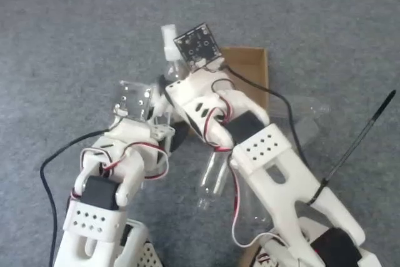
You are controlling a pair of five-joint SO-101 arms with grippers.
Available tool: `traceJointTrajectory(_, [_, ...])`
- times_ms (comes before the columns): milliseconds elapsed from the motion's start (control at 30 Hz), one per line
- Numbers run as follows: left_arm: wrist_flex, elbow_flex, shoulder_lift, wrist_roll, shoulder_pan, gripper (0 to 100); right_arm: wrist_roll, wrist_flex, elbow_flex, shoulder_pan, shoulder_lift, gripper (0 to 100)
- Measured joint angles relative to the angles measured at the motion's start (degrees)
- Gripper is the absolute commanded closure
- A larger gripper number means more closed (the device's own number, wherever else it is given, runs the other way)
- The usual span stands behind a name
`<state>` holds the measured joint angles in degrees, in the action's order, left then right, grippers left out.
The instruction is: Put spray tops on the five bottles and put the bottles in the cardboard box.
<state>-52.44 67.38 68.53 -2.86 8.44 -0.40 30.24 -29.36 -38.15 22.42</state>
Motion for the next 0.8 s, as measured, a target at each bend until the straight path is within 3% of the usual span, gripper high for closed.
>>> traceJointTrajectory(133, [4.22,2.99,0.0,0.0,0.09,73,0.0,3.6,0.0,-1.23,2.73,99.3])
traceJointTrajectory(433, [4.75,3.25,0.0,0.09,0.09,73,-0.18,5.71,-2.2,-1.05,10.64,99.3])
traceJointTrajectory(633, [4.66,3.25,0.0,0.09,-2.64,85,-0.18,2.2,-1.67,5.98,9.85,99.3])
traceJointTrajectory(800, [4.66,3.25,0.0,0.09,-8.53,100,-0.18,-2.37,5.45,10.11,-1.32,99.3])
